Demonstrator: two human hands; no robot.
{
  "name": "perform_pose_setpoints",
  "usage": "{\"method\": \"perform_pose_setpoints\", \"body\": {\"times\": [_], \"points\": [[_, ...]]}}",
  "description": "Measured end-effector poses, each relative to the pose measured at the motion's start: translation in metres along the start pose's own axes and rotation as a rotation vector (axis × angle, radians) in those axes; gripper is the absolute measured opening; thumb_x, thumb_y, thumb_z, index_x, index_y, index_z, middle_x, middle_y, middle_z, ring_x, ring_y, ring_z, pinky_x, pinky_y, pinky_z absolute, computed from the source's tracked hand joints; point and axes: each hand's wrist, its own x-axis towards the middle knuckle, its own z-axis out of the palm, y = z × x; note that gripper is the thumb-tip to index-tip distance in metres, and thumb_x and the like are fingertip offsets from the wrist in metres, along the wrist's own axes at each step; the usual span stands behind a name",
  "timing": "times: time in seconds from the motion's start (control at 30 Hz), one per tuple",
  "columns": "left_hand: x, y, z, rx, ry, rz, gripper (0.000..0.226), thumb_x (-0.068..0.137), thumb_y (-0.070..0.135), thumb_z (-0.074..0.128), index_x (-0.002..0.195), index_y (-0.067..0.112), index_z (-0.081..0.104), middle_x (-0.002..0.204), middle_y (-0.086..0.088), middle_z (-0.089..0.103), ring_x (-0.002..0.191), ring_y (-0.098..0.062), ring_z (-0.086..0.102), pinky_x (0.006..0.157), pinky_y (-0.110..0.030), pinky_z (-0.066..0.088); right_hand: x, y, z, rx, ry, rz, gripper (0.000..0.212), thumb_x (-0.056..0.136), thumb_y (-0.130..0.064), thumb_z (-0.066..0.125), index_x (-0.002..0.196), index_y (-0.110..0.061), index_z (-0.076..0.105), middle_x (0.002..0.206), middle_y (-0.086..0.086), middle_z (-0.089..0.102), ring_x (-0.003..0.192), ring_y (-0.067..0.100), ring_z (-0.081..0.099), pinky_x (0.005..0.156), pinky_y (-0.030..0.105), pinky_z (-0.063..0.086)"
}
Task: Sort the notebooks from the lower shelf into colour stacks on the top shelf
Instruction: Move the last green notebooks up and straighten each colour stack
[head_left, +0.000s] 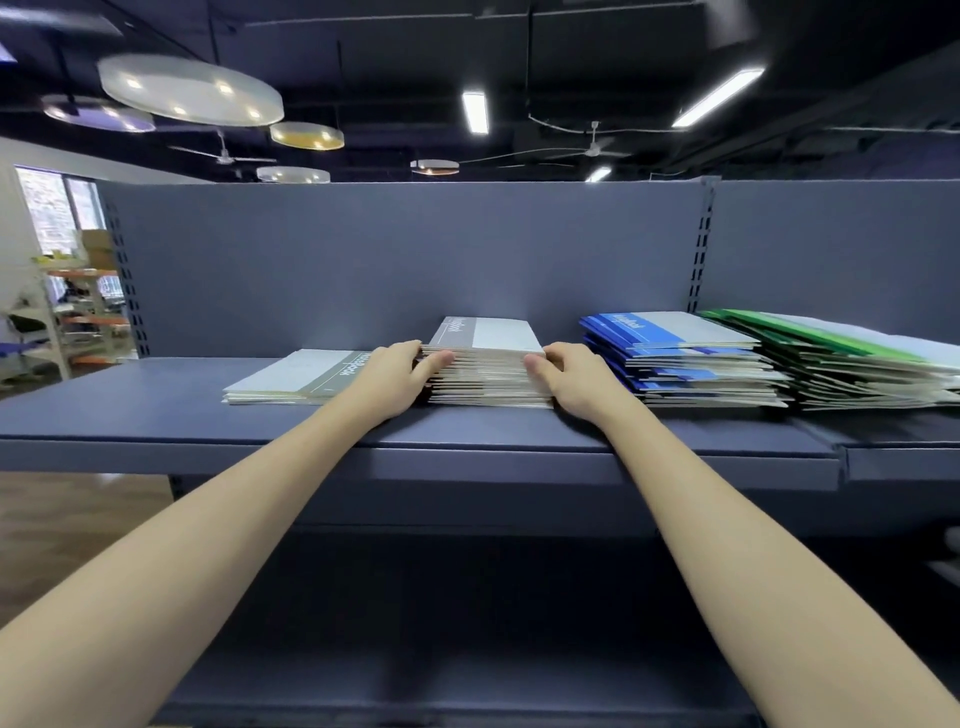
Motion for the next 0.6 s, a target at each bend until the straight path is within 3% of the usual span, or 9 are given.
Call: {"method": "perform_pose_setpoints", "body": {"times": [0.13, 0.2, 0.27, 0.37, 0.5, 0.6], "points": [[-0.0007, -0.0030, 0.0009, -0.010, -0.045, -0.002, 0.057, 0.090, 0.069, 0.049, 0.089, 0.013, 0.059, 0.084, 0.001, 0.064, 0.085, -0.020, 0.056, 0.069, -0.036, 0.040, -0.0034, 0.0010, -0.0025, 0.072, -0.037, 0.017, 0.038, 0.096, -0.049, 0.059, 0.110, -0.015, 0.068, 0.109, 0.001, 0.070, 0.103, 0.021, 0.063, 0.094, 0.039, 0.049], [0.0006, -0.0052, 0.0011, -0.015, -0.067, 0.010, 0.052, 0.087, 0.067, 0.056, 0.093, 0.016, 0.062, 0.087, 0.002, 0.067, 0.087, -0.018, 0.059, 0.072, -0.034, 0.045, -0.0032, 0.0037, -0.0017, 0.109, -0.054, -0.001, 0.030, 0.091, -0.040, 0.066, 0.111, -0.018, 0.069, 0.111, -0.002, 0.072, 0.107, 0.018, 0.066, 0.098, 0.045, 0.050], [0.0013, -0.0059, 0.0006, -0.022, -0.054, 0.020, 0.042, 0.091, 0.059, 0.059, 0.086, 0.017, 0.059, 0.084, 0.000, 0.066, 0.085, -0.021, 0.058, 0.066, -0.030, 0.042, -0.0024, 0.0046, -0.0016, 0.095, -0.053, -0.022, 0.027, 0.091, -0.031, 0.069, 0.115, -0.018, 0.068, 0.115, -0.003, 0.073, 0.111, 0.015, 0.065, 0.102, 0.044, 0.049], [-0.0014, -0.0020, -0.0001, 0.012, -0.044, 0.026, 0.038, 0.094, 0.054, 0.058, 0.075, 0.021, 0.049, 0.076, 0.004, 0.058, 0.083, -0.021, 0.050, 0.059, -0.029, 0.032, -0.0043, 0.0006, -0.0022, -0.003, -0.030, -0.040, 0.031, 0.094, -0.032, 0.067, 0.120, -0.017, 0.067, 0.117, -0.001, 0.072, 0.111, 0.018, 0.064, 0.101, 0.037, 0.047], [-0.0028, -0.0018, -0.0012, -0.021, -0.087, 0.021, 0.043, 0.080, 0.064, 0.069, 0.097, 0.025, 0.063, 0.085, 0.013, 0.066, 0.088, -0.012, 0.058, 0.073, -0.031, 0.043, -0.0077, -0.0026, -0.0045, 0.047, -0.081, -0.002, 0.052, 0.074, -0.050, 0.077, 0.114, -0.020, 0.068, 0.110, -0.005, 0.073, 0.105, 0.016, 0.067, 0.097, 0.037, 0.051], [-0.0019, -0.0047, -0.0005, -0.012, -0.104, 0.031, 0.047, 0.079, 0.057, 0.074, 0.108, 0.022, 0.064, 0.098, 0.009, 0.071, 0.095, -0.015, 0.062, 0.081, -0.033, 0.049, -0.0062, -0.0027, -0.0022, -0.023, -0.073, -0.003, 0.051, 0.076, -0.037, 0.082, 0.118, -0.018, 0.061, 0.114, -0.003, 0.069, 0.106, 0.018, 0.064, 0.097, 0.039, 0.049]]}}
